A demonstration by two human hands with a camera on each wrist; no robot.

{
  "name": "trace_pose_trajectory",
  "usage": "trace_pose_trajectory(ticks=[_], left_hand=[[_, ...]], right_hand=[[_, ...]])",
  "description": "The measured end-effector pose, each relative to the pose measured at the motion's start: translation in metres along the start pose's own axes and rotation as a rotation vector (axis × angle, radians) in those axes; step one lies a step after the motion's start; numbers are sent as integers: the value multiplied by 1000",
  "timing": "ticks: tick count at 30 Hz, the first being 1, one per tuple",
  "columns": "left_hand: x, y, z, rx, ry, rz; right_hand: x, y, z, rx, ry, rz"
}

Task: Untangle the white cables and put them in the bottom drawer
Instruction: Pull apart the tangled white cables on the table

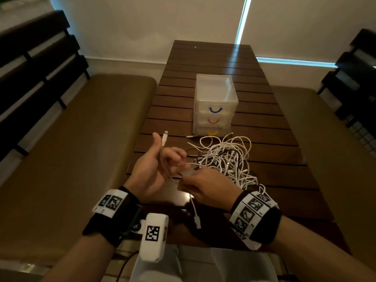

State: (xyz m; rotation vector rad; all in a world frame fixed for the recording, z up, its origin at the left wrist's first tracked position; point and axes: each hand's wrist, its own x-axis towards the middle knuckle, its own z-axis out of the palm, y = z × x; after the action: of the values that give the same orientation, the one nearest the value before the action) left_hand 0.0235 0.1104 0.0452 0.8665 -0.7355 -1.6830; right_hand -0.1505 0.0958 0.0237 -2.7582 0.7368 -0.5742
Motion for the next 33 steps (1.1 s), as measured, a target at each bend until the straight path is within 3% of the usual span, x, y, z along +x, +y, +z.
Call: trace_pose_trajectory(ticks=[3, 6, 8, 11, 14, 16, 20, 22, 28, 30, 33], left_hand=[[4, 5, -8, 15, -48, 117], [6, -4, -15, 196, -84, 141], [8, -12, -17, 265, -100, 87], [8, -23, -14, 316, -197, -145], [7, -29, -11, 395, -216, -231], [7, -27, -9, 304, -165, -239], [5, -8, -4, -30, 13, 3], [3, 11, -1, -73, 31, 118], [-5, 87, 10, 381, 117, 403], [-3, 90, 18, 746, 121, 410], [5, 60, 31, 1186, -19, 322]], right_hand=[[1, 7, -2, 96, -9, 163], [2, 10, -3, 115, -55, 165], [3, 5, -6, 83, -80, 79], [0, 6, 2, 8, -108, -109], [-5, 8, 9, -20, -152, -97], [-7, 9, 8, -47, -149, -74], [-4, 18, 1, 24, -186, 163], [-3, 28, 0, 39, -127, 257], [4, 62, -22, -90, 95, 472], [7, 64, -30, -61, 91, 500], [11, 57, -34, -22, 33, 528]])
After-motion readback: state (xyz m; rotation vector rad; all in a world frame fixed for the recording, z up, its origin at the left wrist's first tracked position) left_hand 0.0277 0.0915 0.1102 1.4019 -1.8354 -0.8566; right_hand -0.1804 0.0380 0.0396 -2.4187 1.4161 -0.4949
